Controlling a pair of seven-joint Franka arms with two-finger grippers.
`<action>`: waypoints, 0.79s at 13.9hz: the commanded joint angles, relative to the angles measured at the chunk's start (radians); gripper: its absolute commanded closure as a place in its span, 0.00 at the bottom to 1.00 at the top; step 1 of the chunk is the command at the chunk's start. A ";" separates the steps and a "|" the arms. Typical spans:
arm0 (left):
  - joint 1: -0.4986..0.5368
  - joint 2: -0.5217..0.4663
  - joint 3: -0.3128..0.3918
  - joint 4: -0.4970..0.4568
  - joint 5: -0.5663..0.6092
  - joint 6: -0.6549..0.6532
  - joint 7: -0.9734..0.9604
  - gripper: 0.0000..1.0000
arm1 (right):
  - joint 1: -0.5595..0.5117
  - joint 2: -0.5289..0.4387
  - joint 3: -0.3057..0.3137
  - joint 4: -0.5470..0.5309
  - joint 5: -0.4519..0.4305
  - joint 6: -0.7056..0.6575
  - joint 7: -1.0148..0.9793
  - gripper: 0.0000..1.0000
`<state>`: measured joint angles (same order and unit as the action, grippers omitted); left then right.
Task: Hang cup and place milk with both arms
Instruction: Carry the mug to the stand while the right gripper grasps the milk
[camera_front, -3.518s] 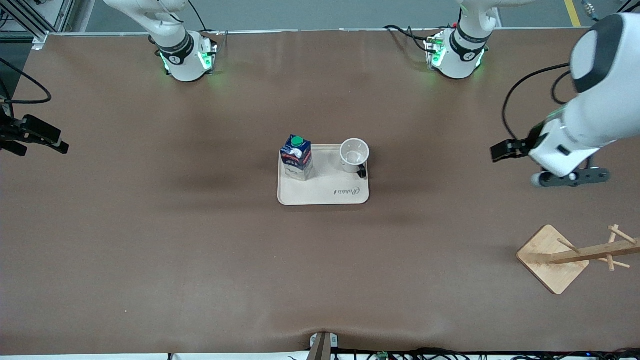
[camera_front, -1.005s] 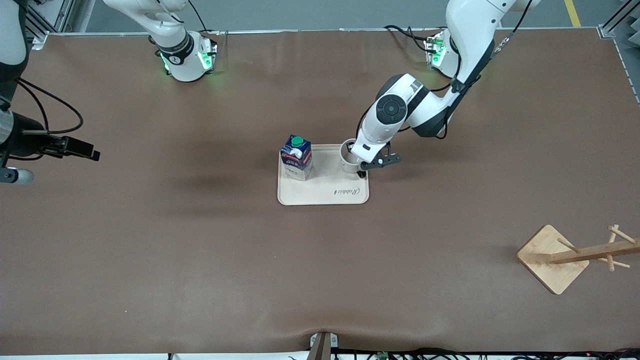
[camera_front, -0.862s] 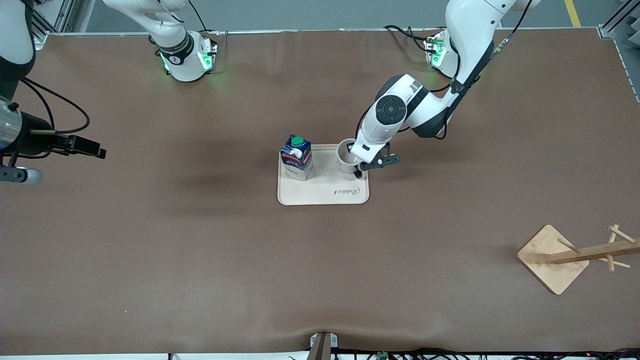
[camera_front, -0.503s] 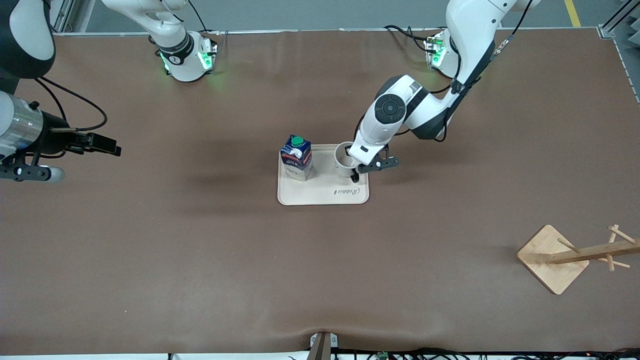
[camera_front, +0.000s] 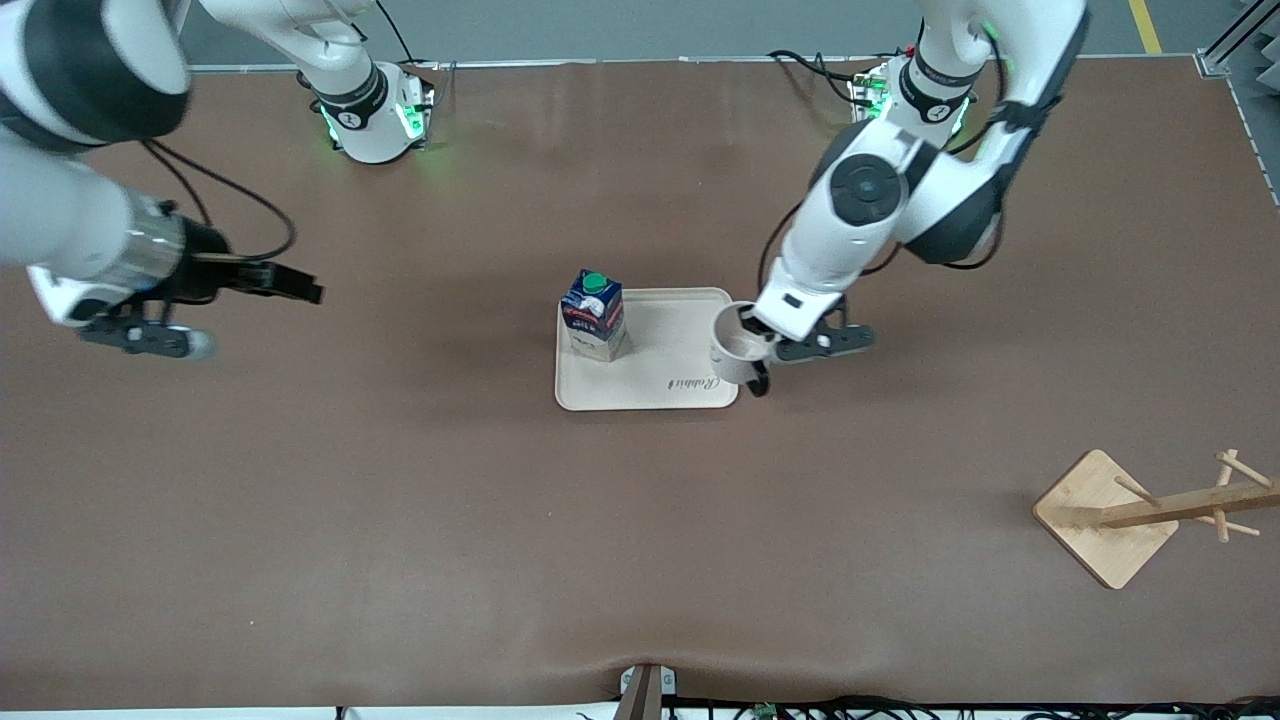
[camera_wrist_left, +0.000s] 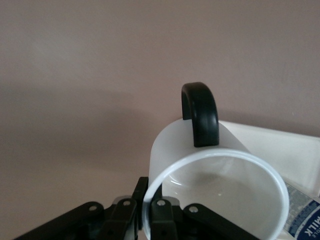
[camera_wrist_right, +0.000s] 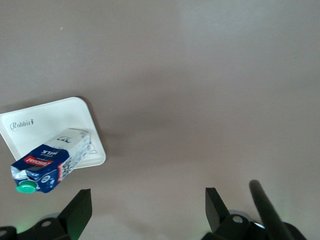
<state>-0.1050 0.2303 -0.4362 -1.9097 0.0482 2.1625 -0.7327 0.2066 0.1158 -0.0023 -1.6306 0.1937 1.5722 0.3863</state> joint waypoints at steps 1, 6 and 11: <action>0.091 -0.009 -0.004 0.098 0.015 -0.122 0.131 1.00 | 0.143 -0.034 -0.010 -0.127 0.013 0.167 0.180 0.00; 0.283 -0.009 -0.004 0.241 0.015 -0.294 0.427 1.00 | 0.373 0.005 -0.010 -0.156 -0.003 0.227 0.618 0.00; 0.447 -0.011 -0.003 0.288 0.015 -0.346 0.744 1.00 | 0.523 0.093 -0.011 -0.210 -0.036 0.462 0.896 0.00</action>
<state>0.3038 0.2136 -0.4274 -1.6520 0.0491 1.8466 -0.0713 0.6866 0.1780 0.0005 -1.8387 0.1840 2.0013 1.1974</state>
